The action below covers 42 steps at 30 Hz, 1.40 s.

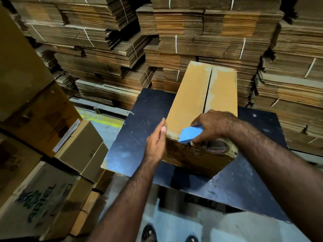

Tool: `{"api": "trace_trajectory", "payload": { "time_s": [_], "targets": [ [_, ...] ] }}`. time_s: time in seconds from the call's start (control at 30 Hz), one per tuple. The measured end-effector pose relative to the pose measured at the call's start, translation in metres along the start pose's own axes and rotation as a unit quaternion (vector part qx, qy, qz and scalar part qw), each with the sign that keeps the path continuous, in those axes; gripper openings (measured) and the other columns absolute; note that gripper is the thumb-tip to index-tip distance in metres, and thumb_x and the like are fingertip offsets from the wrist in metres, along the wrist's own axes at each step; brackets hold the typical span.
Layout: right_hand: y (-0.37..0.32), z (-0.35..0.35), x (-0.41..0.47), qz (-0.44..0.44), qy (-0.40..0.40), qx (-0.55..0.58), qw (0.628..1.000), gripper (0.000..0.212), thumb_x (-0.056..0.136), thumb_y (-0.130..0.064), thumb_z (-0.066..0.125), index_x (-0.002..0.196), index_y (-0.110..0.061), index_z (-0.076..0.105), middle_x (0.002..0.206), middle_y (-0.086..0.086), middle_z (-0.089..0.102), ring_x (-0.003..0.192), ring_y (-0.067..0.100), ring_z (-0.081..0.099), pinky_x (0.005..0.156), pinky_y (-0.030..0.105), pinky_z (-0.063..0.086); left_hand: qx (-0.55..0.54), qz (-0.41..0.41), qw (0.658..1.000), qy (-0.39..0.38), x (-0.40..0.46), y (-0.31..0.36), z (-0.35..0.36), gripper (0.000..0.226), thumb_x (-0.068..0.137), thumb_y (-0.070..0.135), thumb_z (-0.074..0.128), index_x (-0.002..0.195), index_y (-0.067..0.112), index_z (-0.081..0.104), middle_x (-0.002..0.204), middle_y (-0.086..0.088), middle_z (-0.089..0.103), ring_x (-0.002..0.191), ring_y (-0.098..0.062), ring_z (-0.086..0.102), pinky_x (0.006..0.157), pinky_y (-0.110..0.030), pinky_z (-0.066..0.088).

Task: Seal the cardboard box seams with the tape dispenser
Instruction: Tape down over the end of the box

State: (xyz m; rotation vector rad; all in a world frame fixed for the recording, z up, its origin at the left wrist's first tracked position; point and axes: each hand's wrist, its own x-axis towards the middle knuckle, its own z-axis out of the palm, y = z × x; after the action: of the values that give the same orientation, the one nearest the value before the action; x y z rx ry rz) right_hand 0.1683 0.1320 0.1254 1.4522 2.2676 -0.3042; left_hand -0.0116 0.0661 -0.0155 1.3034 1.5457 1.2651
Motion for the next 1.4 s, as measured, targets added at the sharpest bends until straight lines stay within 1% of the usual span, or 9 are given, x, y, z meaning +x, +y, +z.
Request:
{"api": "trace_trajectory", "payload": {
  "time_s": [0.1, 0.27, 0.43, 0.53, 0.63, 0.87, 1.1, 1.3, 1.4],
  "targets": [
    [0.0, 0.002, 0.001, 0.01, -0.005, -0.004, 1.0, 0.086, 0.068, -0.075, 0.068, 0.142, -0.038, 0.047, 0.131, -0.009, 0.058, 0.114, 0.016, 0.049, 0.077, 0.036, 0.044, 0.027, -0.01, 1.0, 0.001, -0.002, -0.015, 0.014, 0.048, 0.108, 0.037, 0.032, 0.154, 0.024, 0.035, 0.154, 0.007, 0.043, 0.139, -0.004, 0.041, 0.114, -0.021, 0.031],
    [-0.003, 0.002, 0.001, 0.02, -0.004, -0.005, 1.0, 0.085, 0.069, -0.075, 0.067, 0.143, -0.039, 0.045, 0.13, -0.007, 0.057, 0.113, 0.018, 0.048, 0.082, 0.039, 0.046, 0.041, -0.016, 0.998, -0.049, 0.0, -0.041, 0.016, 0.065, 0.099, 0.06, 0.017, 0.158, 0.032, 0.021, 0.159, 0.007, 0.036, 0.143, -0.011, 0.039, 0.118, -0.039, 0.034],
    [-0.004, 0.003, -0.001, 0.019, 0.001, -0.023, 1.0, 0.083, 0.071, -0.075, 0.065, 0.143, -0.039, 0.045, 0.13, -0.008, 0.057, 0.114, 0.018, 0.049, 0.079, 0.037, 0.044, 0.148, 0.103, 0.981, -0.07, 0.011, -0.027, -0.009, 0.06, 0.106, 0.045, 0.022, 0.16, 0.027, 0.003, 0.167, 0.014, 0.003, 0.152, -0.001, -0.001, 0.126, -0.041, 0.005],
    [-0.004, 0.002, 0.001, 0.012, -0.003, -0.014, 1.0, 0.08, 0.071, -0.074, 0.066, 0.14, -0.038, 0.048, 0.125, -0.009, 0.059, 0.104, 0.014, 0.047, 0.073, 0.035, 0.039, 0.222, 0.219, 0.943, -0.117, 0.023, -0.01, -0.006, 0.055, 0.107, 0.035, 0.023, 0.16, 0.02, 0.014, 0.167, 0.009, 0.007, 0.153, -0.007, -0.001, 0.125, -0.04, 0.004],
    [-0.003, 0.002, 0.002, 0.013, -0.006, -0.017, 1.0, 0.079, 0.071, -0.074, 0.066, 0.139, -0.038, 0.049, 0.122, -0.009, 0.06, 0.099, 0.013, 0.044, 0.072, 0.035, 0.039, 0.29, 0.287, 0.898, -0.162, 0.033, -0.023, -0.007, 0.054, 0.108, 0.034, 0.033, 0.156, 0.01, 0.028, 0.166, -0.003, 0.02, 0.154, -0.013, 0.009, 0.122, -0.048, 0.02],
    [0.0, 0.005, 0.008, 0.011, -0.003, -0.016, 1.0, 0.076, 0.07, -0.076, 0.064, 0.137, -0.042, 0.049, 0.12, -0.009, 0.06, 0.097, 0.012, 0.042, 0.07, 0.034, 0.038, 0.399, 0.429, 0.772, -0.244, 0.064, -0.034, -0.033, 0.065, 0.105, 0.039, 0.04, 0.157, 0.005, 0.02, 0.166, -0.01, 0.016, 0.154, -0.022, 0.01, 0.124, -0.046, 0.019],
    [0.0, 0.006, 0.005, -0.019, 0.018, -0.025, 0.999, 0.071, 0.074, -0.07, 0.065, 0.134, -0.052, 0.033, 0.12, -0.003, 0.057, 0.1, 0.019, 0.046, 0.07, 0.035, 0.038, 0.422, 0.423, 0.769, -0.23, 0.073, -0.037, -0.036, 0.059, 0.108, 0.039, 0.016, 0.154, 0.006, 0.031, 0.162, -0.008, 0.029, 0.151, -0.024, 0.023, 0.122, -0.046, 0.023],
    [0.03, 0.007, -0.014, -0.009, -0.004, -0.015, 1.0, 0.071, 0.073, -0.073, 0.064, 0.136, -0.054, 0.035, 0.121, -0.006, 0.058, 0.103, 0.016, 0.046, 0.074, 0.035, 0.044, 0.422, 0.425, 0.77, -0.221, 0.075, -0.039, -0.036, 0.056, 0.103, 0.03, 0.032, 0.155, 0.01, 0.031, 0.162, -0.006, 0.029, 0.151, -0.022, 0.024, 0.122, -0.047, 0.025],
    [0.027, 0.007, -0.005, -0.011, -0.001, -0.024, 1.0, 0.068, 0.072, -0.071, 0.065, 0.133, -0.052, 0.041, 0.12, -0.006, 0.058, 0.101, 0.017, 0.046, 0.065, 0.031, 0.035, 0.448, 0.432, 0.753, -0.216, 0.082, -0.037, -0.043, 0.056, 0.103, 0.028, 0.032, 0.157, 0.013, 0.026, 0.164, -0.004, 0.024, 0.152, -0.022, 0.021, 0.123, -0.045, 0.021]
  ]
}}
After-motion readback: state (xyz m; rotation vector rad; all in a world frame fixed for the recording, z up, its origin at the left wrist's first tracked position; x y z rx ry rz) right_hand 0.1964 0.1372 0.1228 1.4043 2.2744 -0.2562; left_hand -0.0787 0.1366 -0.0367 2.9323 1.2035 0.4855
